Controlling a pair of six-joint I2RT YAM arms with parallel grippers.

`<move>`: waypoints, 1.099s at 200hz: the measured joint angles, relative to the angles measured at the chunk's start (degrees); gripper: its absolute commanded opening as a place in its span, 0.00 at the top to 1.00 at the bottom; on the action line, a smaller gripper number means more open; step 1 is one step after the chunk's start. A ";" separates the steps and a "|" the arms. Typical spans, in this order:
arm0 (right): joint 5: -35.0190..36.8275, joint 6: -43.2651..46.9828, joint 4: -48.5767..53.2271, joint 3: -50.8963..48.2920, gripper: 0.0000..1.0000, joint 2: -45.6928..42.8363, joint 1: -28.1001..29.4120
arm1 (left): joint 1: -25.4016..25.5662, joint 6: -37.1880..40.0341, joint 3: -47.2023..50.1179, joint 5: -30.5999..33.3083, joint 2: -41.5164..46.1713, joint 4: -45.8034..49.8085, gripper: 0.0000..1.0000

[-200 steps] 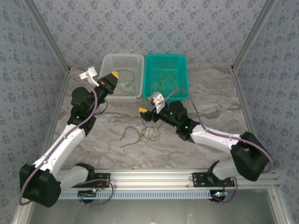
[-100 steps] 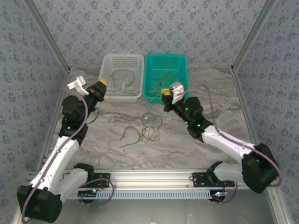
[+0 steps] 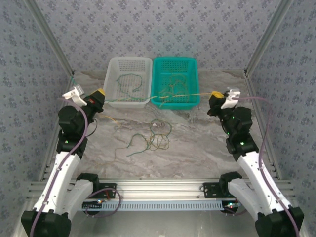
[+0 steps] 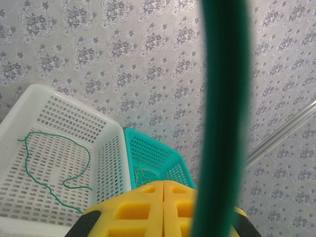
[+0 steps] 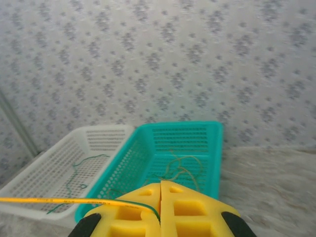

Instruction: Untangle the cables

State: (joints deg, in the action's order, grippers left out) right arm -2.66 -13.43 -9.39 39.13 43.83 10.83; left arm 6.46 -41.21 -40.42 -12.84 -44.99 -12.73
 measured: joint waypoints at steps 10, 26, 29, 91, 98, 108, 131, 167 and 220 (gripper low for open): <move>-0.79 -1.86 3.17 1.66 1.00 -0.72 -2.99 | 0.02 0.26 0.00 -0.46 -0.15 0.11 1.00; -2.43 -4.87 7.15 4.04 1.00 -1.49 -7.96 | 0.02 0.72 0.00 -0.92 -0.37 0.26 1.00; -2.51 -5.53 8.02 4.50 1.00 -1.62 -8.96 | 0.02 0.79 0.00 -0.92 -0.42 0.26 1.00; 1.25 -16.70 22.29 10.80 1.00 -1.14 -23.50 | -1.77 3.13 0.00 2.29 -0.52 2.05 1.00; 1.62 -17.27 23.52 11.98 1.00 -0.46 -24.26 | -1.88 3.37 0.00 2.51 -0.55 2.23 1.00; 2.34 -17.79 25.29 13.99 1.00 0.83 -25.00 | -1.99 3.85 0.00 3.23 -0.70 2.36 1.00; 4.31 -18.91 27.36 16.74 1.00 2.56 -26.49 | -2.64 4.59 0.00 5.11 -1.31 2.58 1.00; 8.81 -21.99 32.39 18.80 1.00 2.19 -30.40 | -4.70 4.76 0.02 7.93 -2.45 2.97 1.00; 15.63 -26.91 37.70 21.03 1.00 0.35 -34.38 | -8.37 4.76 -0.02 11.39 -10.45 2.82 1.00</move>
State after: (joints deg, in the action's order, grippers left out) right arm 12.97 -40.34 28.32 60.16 44.18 -23.55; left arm -1.91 -36.45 -40.45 -1.45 -55.44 -9.91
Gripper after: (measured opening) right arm 0.068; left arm 0.066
